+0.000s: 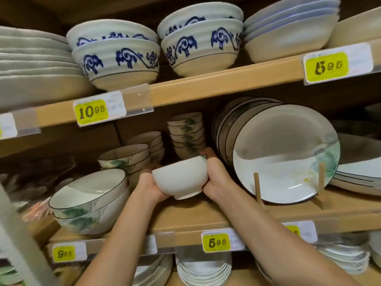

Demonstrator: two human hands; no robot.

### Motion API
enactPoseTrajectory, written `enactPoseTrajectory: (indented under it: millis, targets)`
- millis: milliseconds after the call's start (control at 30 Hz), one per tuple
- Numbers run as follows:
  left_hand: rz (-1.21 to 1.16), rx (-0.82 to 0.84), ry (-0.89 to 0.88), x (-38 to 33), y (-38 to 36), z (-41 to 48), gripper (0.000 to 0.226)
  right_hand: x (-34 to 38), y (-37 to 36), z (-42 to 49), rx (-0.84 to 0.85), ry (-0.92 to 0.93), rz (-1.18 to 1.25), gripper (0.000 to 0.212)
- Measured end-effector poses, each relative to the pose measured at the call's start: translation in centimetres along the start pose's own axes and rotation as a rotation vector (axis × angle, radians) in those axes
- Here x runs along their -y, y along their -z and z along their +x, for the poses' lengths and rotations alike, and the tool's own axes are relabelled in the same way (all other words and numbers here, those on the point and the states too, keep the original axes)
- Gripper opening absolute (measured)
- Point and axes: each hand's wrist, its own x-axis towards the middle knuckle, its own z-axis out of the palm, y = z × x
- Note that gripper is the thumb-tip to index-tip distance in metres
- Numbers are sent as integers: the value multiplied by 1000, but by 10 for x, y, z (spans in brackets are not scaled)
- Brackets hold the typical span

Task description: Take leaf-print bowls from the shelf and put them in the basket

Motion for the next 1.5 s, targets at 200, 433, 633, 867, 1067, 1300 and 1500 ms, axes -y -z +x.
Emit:
enactPoseTrajectory:
  millis: [200,433,633,867,1067,1300,1500]
  targets:
    - [-29,3,-185,4,-6,-12,51,0,-14,7,-54,60,35,43]
    - [240,-124,-486,26,-23,-34,33,-6,-33,5,-233,210,-24,31]
    - [117,-228,-371,1,-23,-21,20,-4,-30,0,-183,184,-108,35]
    - [106,-131,-285,-3,-16,-15,35,5,-20,9,41,-10,93,42]
    - [57,-59,-261,-1,-13,-17,35,-2,-22,13,-126,55,107,28]
    - [126,-95,-365,31,-5,-20,42,-31,-38,4,-351,324,-136,12]
    - [118,28,-92,-13,6,-7,52,3,-30,1,-123,58,-34,29]
